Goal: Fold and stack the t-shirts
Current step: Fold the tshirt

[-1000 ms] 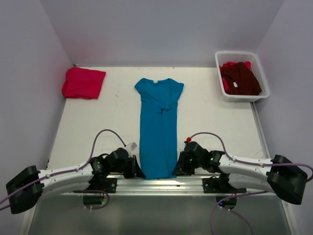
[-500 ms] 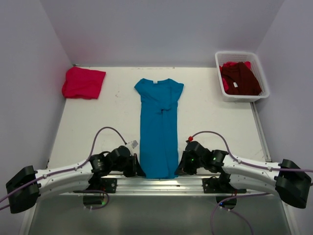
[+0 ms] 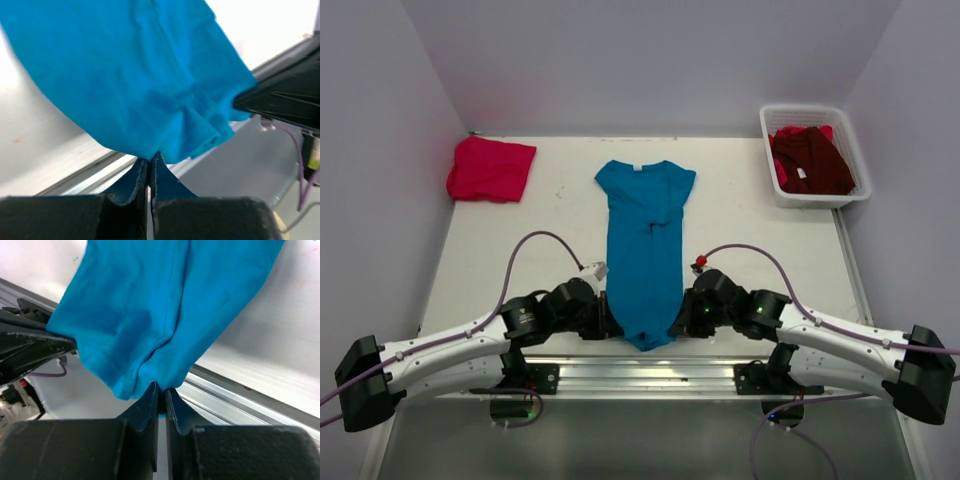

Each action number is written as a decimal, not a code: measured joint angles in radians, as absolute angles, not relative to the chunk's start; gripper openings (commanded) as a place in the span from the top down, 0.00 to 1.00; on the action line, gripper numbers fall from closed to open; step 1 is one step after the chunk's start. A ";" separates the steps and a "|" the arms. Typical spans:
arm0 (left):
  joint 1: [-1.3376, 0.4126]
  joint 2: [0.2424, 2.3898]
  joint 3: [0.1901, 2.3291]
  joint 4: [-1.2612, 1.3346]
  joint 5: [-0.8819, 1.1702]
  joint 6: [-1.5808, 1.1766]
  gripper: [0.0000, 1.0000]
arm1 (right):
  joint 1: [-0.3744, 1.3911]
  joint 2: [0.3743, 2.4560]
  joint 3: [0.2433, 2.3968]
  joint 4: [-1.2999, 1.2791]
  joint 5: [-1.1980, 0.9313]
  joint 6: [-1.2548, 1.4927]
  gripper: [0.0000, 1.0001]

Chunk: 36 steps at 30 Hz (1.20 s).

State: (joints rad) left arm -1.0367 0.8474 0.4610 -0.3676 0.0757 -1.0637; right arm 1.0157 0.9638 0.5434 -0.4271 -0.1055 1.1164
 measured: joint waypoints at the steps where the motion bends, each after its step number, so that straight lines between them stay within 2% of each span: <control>1: -1.037 0.847 0.468 -0.388 0.056 -1.056 1.00 | 1.016 0.964 0.556 -0.441 -0.093 1.108 0.91; 10: -1.011 0.839 0.478 -0.493 -0.101 -0.989 1.00 | 1.015 1.039 0.637 -0.509 0.014 1.047 0.90; 19: -0.992 0.950 0.546 -0.461 -0.196 -0.881 1.00 | 0.999 1.184 0.734 -0.517 0.096 0.959 1.00; 36: -0.832 1.095 0.597 -0.297 -0.213 -0.672 1.00 | 0.852 1.348 0.884 -0.519 0.169 0.791 1.00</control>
